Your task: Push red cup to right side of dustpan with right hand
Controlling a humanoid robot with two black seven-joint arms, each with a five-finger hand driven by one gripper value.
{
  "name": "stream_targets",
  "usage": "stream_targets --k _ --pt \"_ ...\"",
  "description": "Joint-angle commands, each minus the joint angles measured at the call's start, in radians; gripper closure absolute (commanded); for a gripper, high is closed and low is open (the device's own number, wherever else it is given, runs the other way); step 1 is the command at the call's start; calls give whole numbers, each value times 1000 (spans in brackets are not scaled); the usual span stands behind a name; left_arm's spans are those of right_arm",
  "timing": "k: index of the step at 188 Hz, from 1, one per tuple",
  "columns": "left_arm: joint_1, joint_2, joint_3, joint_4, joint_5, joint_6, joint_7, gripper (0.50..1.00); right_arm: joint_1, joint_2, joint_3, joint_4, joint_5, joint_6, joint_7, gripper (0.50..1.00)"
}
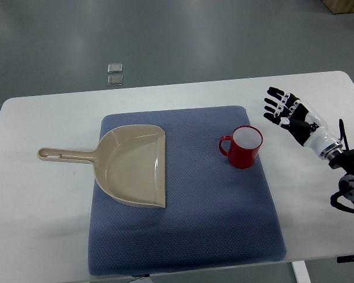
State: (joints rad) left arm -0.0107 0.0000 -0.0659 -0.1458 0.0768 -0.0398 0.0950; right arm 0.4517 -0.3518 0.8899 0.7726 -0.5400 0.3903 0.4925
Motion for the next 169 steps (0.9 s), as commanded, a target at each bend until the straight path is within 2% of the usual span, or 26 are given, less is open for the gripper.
stream_targets --k 1,42,116,169 --pt "0 0 0 0 0 0 0 500 -4 -3 1 1 0 -1 3 579" --pt "0 0 0 0 0 0 0 500 -7 -3 1 1 0 10 5 579" --pt "0 0 0 0 0 0 0 500 -30 -26 -9 1 -18 136 55 579" --pt "0 0 0 0 0 0 -1 500 -31 -33 -12 1 -103 140 70 579"
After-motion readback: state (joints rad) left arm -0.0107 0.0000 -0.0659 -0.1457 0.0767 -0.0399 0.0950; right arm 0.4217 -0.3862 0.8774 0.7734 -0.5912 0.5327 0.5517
